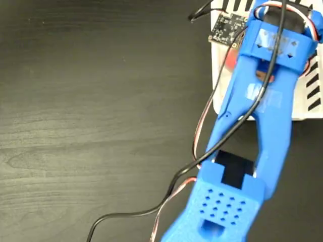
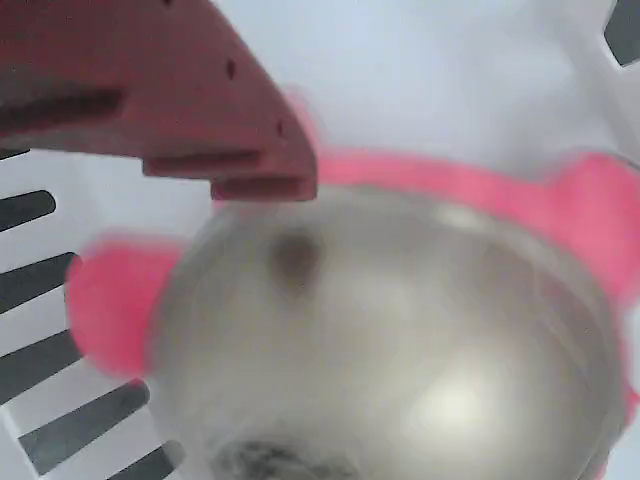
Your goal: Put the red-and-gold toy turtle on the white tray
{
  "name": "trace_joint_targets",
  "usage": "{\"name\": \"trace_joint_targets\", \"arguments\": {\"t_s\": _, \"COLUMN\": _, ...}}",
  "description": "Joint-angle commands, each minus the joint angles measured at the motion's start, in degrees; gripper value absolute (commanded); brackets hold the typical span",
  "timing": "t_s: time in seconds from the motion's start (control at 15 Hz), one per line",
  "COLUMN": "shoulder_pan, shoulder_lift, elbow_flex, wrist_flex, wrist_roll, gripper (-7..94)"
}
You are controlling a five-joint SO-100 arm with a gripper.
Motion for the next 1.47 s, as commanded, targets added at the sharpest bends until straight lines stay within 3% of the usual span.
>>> {"name": "trace_joint_targets", "arguments": {"t_s": 0.0, "shoulder_pan": 0.9, "shoulder_lift": 4.2, "elbow_flex": -2.4, "wrist_flex": 0.3, "wrist_roll": -0.1, "gripper": 62}}
{"name": "trace_joint_targets", "arguments": {"t_s": 0.2, "shoulder_pan": 1.2, "shoulder_lift": 7.5, "elbow_flex": -2.3, "wrist_flex": -1.1, "wrist_roll": 0.4, "gripper": 58}}
{"name": "trace_joint_targets", "arguments": {"t_s": 0.27, "shoulder_pan": 1.2, "shoulder_lift": 9.6, "elbow_flex": -2.1, "wrist_flex": -2.4, "wrist_roll": 1.0, "gripper": 43}}
{"name": "trace_joint_targets", "arguments": {"t_s": 0.4, "shoulder_pan": 0.9, "shoulder_lift": 15.6, "elbow_flex": -0.6, "wrist_flex": -6.8, "wrist_roll": 3.2, "gripper": 3}}
{"name": "trace_joint_targets", "arguments": {"t_s": 0.47, "shoulder_pan": 0.3, "shoulder_lift": 19.9, "elbow_flex": 3.0, "wrist_flex": -10.8, "wrist_roll": 4.0, "gripper": 0}}
{"name": "trace_joint_targets", "arguments": {"t_s": 0.67, "shoulder_pan": -5.0, "shoulder_lift": 35.2, "elbow_flex": 22.3, "wrist_flex": -26.8, "wrist_roll": 5.0, "gripper": 0}}
{"name": "trace_joint_targets", "arguments": {"t_s": 1.07, "shoulder_pan": -24.1, "shoulder_lift": 71.0, "elbow_flex": 70.6, "wrist_flex": -51.7, "wrist_roll": 5.1, "gripper": 0}}
{"name": "trace_joint_targets", "arguments": {"t_s": 1.4, "shoulder_pan": -30.2, "shoulder_lift": 99.0, "elbow_flex": 104.4, "wrist_flex": -50.1, "wrist_roll": 1.9, "gripper": 0}}
